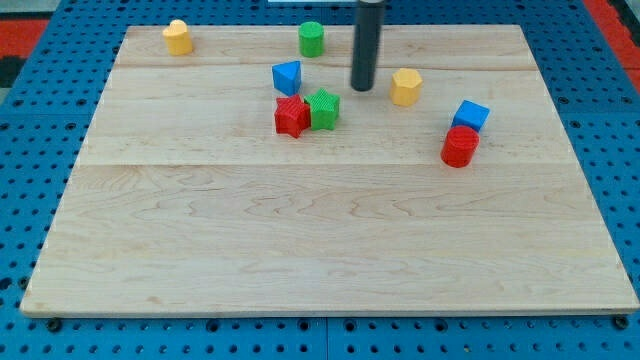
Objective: Slide the triangle and red star vertical to each other
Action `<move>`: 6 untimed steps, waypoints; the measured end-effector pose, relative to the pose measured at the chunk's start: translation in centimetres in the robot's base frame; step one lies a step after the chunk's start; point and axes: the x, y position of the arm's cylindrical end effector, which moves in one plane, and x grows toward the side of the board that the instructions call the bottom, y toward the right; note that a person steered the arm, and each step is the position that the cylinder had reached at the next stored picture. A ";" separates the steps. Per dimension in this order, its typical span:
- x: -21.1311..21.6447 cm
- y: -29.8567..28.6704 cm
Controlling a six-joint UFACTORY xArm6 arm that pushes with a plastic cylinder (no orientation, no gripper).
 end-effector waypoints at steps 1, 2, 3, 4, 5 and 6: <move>-1.2 -5.4; 2.4 -8.6; 7.9 -4.6; 9.5 -4.4; 8.0 -5.8; 8.1 -3.5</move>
